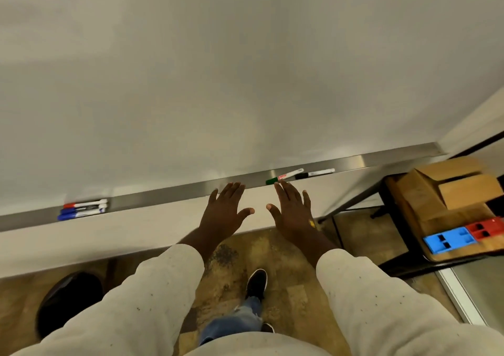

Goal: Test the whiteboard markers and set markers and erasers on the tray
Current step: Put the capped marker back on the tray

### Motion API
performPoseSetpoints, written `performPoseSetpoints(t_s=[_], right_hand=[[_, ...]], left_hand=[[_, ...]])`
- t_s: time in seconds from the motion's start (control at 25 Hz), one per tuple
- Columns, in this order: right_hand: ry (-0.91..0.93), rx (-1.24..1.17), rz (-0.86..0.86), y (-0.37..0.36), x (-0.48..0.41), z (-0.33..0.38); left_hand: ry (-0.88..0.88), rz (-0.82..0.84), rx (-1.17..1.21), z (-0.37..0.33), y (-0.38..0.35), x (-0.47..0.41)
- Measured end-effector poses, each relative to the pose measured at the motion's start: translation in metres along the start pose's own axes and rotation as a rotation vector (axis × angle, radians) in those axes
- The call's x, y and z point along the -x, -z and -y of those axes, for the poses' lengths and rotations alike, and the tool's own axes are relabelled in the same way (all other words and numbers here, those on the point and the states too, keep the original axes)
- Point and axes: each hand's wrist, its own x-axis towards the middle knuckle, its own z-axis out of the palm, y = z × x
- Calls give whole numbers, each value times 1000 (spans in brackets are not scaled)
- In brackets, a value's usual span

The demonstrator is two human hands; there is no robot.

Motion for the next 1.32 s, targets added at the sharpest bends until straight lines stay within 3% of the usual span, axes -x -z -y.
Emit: performPoseSetpoints(t_s=[0.28, 0.56, 0.76, 1.0, 1.32], right_hand=[[-122, -48, 11, 0, -50, -56], [-149, -91, -6, -21, -91, -67], [-140, -87, -15, -34, -99, -73], [-90, -106, -155, -33, -106, -70], [17, -103, -172, -15, -111, -49]], left_hand=[[-53, -22, 42, -32, -25, -95], [-28, 3, -24, -36, -60, -150], [-26, -17, -63, -38, -75, -161], [-1, -39, -39, -38, -77, -160], [-53, -146, 118, -16, -54, -140]])
